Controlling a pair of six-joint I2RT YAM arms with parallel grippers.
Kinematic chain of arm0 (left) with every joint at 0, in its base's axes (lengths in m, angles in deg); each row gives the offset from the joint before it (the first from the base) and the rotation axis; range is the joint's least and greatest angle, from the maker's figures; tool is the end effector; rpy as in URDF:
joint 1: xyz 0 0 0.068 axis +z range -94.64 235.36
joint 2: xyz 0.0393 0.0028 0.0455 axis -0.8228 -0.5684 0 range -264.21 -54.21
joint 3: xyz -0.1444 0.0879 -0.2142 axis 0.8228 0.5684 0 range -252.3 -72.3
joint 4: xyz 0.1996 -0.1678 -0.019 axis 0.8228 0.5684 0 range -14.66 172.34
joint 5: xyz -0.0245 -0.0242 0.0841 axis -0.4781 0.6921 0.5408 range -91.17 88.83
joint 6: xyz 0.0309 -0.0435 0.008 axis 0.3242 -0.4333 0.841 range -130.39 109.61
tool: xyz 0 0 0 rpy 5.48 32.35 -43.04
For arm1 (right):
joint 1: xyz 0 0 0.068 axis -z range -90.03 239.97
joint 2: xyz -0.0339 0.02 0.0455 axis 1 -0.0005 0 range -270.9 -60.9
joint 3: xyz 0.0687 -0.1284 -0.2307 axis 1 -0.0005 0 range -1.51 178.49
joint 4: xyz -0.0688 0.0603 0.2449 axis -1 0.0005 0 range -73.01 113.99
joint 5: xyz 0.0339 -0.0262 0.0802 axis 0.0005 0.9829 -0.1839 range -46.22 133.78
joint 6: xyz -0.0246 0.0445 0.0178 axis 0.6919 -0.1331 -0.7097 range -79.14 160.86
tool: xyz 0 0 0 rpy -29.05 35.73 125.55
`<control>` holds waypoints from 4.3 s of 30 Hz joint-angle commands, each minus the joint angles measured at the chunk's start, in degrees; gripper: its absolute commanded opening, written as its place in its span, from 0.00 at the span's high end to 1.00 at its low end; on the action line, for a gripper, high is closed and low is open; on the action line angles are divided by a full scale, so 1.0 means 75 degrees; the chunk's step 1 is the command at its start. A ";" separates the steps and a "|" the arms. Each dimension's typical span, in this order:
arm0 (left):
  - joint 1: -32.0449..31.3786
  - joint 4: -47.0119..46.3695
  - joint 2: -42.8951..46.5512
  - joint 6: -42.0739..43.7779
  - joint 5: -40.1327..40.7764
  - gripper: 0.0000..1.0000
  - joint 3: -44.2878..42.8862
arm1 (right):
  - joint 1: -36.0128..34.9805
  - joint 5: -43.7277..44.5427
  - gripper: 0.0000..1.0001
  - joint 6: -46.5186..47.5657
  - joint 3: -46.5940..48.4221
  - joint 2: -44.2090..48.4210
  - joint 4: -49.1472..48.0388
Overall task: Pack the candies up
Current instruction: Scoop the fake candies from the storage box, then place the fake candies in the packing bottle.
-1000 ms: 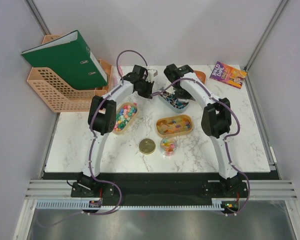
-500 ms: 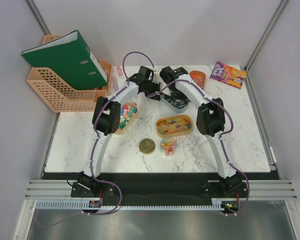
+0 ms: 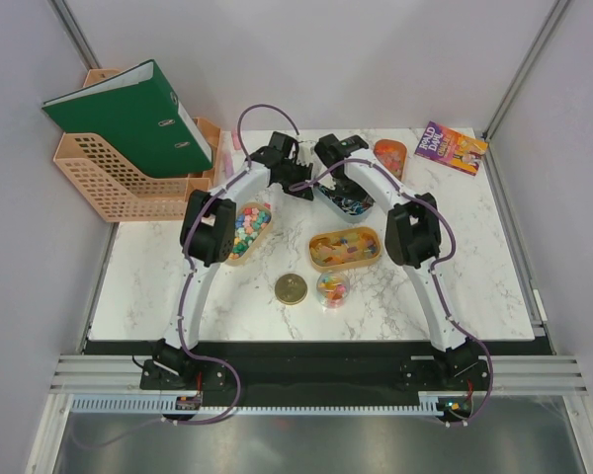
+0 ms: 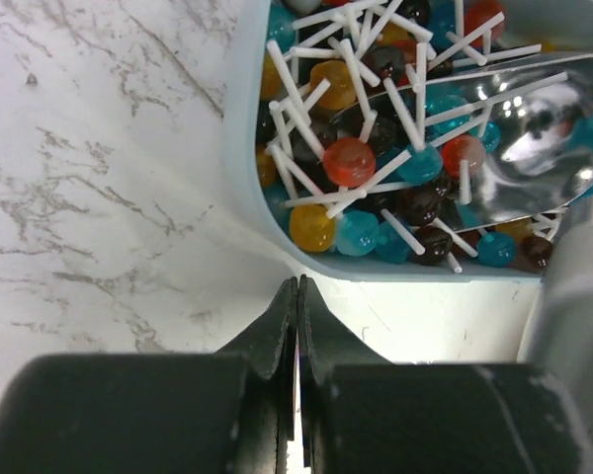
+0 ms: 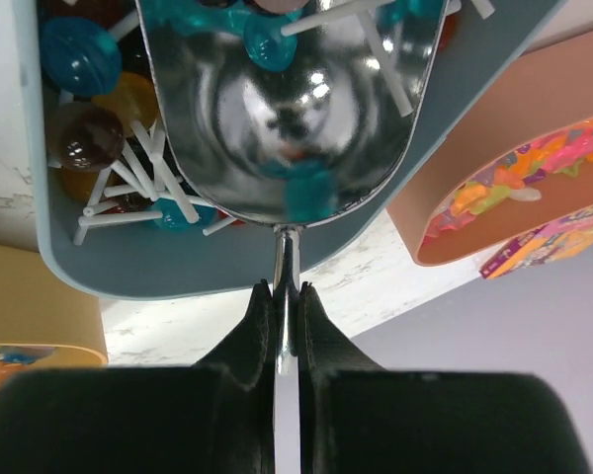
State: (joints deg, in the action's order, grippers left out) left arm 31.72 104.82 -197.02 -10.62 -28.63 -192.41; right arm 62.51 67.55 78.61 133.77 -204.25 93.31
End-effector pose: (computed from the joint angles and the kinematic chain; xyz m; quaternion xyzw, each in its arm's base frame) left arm 0.4919 -0.2333 0.1505 0.2618 0.8842 -0.2848 0.2616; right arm 0.4442 0.2148 0.1901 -0.5182 0.8288 -0.2091 0.0293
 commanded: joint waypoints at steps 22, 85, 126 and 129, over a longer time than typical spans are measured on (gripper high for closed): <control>0.0644 0.0172 0.2165 0.0277 0.0099 0.89 0.1542 | 0.0685 -0.2817 1.00 -0.0944 0.0676 -0.0586 0.0934; 0.0831 0.1648 0.4099 0.1146 0.2980 0.02 0.2750 | 0.0815 -0.3032 1.00 0.3589 -0.7221 0.7229 -0.1143; 0.0808 0.1285 0.4720 0.0394 0.5619 0.00 0.2562 | -0.2818 0.1224 1.00 0.2829 -0.7479 0.6984 0.0958; 0.0808 0.1285 0.4732 0.0359 0.5631 0.00 0.2539 | -0.2924 0.1574 1.00 0.2864 -0.7619 0.7089 0.0969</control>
State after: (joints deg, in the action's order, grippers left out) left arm 37.67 116.73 -165.15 -5.98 12.11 -172.06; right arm 41.24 74.11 101.30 77.53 -152.79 93.98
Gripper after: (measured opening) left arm 0.995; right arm 0.069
